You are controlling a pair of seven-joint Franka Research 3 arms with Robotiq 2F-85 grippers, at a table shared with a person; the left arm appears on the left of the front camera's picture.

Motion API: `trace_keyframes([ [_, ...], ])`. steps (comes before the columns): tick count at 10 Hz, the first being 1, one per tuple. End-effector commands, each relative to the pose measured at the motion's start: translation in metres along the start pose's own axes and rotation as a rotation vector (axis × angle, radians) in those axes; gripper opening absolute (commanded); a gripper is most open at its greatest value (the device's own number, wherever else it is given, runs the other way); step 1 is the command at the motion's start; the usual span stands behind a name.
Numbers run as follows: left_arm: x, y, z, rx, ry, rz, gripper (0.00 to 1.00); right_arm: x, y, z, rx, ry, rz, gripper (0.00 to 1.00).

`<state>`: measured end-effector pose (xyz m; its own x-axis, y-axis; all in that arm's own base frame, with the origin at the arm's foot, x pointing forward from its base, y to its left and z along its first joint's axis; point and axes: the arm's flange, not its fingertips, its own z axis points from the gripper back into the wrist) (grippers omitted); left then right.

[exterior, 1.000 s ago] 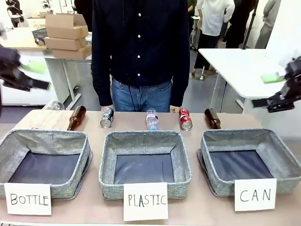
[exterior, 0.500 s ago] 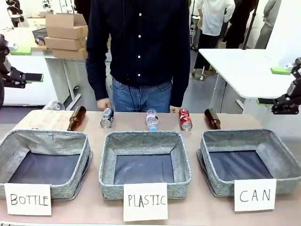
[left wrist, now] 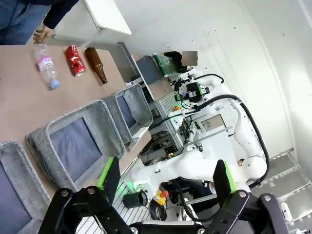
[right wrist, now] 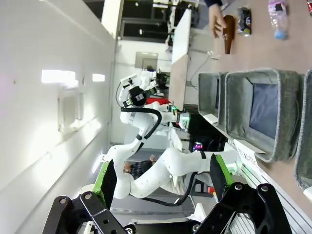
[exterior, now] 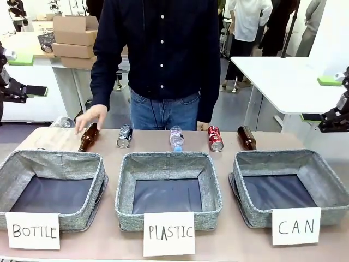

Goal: Sort the can waste into the basket.
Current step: Pick up the can waste from the table and place it in the right Fabric basket.

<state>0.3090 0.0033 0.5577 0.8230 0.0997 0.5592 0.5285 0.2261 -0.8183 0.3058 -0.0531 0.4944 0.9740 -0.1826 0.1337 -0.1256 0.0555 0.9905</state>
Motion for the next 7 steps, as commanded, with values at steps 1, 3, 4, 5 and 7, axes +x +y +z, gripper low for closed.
trace_keyframes([
  [1, 0.004, 0.001, -0.003, -0.023, -0.01, -0.027, 1.0, 0.004, 0.0, -0.001, 0.017, -0.003, 0.032, 1.0],
  [3, 0.004, 0.001, -0.003, -0.023, -0.01, -0.027, 1.0, 0.0, -0.001, 0.001, -0.001, -0.001, -0.001, 1.0],
  [4, 0.004, 0.001, -0.003, -0.023, -0.01, -0.027, 1.0, 0.013, 0.01, -0.025, -0.305, 0.019, 0.025, 1.0],
  [5, 0.004, 0.001, -0.003, -0.023, -0.01, -0.027, 1.0, 0.029, 0.023, -0.055, -0.675, 0.005, 0.039, 1.0],
  [7, 0.004, 0.001, -0.003, -0.023, -0.01, -0.027, 1.0, 0.053, 0.029, -0.111, -1.2, -0.054, 0.129, 1.0],
])
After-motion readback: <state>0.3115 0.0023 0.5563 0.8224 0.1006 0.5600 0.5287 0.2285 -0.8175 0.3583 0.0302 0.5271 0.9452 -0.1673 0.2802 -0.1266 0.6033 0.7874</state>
